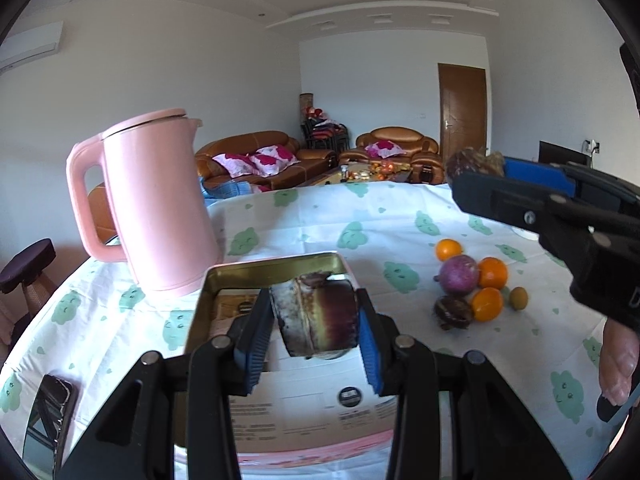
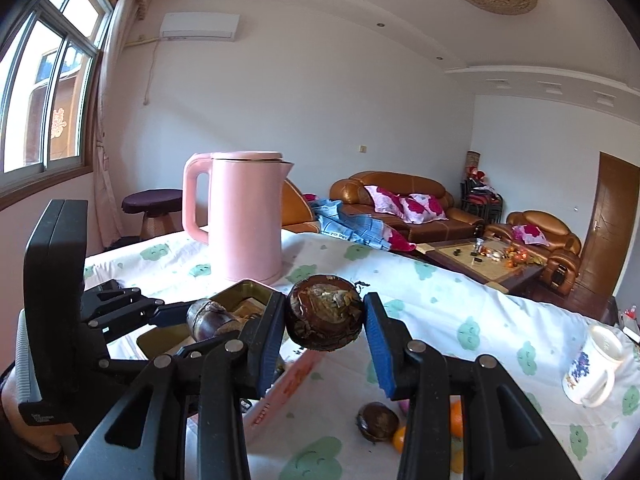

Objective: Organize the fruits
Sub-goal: 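Carry the taro piece over the tin box while the right gripper carries the brown fruit there, then open the left gripper over the tin box while the right gripper releases the brown fruit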

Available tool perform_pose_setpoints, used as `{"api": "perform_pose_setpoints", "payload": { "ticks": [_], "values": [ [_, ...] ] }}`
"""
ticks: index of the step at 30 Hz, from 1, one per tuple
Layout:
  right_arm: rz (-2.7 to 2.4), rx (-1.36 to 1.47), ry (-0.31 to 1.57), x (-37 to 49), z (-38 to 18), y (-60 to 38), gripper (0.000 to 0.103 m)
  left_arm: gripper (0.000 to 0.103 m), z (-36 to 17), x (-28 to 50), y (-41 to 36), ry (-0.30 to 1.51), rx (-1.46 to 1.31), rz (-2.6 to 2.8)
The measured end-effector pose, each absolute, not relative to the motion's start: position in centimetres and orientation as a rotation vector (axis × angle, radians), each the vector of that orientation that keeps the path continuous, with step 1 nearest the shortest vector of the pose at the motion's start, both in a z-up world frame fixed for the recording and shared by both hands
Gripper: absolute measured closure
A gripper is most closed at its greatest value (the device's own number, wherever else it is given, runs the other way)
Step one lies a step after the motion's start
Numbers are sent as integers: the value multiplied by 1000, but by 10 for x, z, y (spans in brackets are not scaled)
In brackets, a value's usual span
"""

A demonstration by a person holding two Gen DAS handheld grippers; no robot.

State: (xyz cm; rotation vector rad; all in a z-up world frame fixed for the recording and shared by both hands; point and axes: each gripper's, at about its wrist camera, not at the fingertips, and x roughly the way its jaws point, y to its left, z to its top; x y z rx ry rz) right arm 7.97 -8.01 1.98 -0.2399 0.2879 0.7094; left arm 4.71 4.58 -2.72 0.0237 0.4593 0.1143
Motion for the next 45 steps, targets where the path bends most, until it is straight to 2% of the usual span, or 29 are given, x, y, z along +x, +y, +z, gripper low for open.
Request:
{"api": "perform_pose_setpoints", "payload": {
  "ticks": [19,45],
  "values": [
    [805,-245,409,97,-14,-36,61,62,-43,57,92,544,-9,159],
    [839,-282,530,101,-51,-14,61,62,-56,67,94,629,-6,151]
  ]
}}
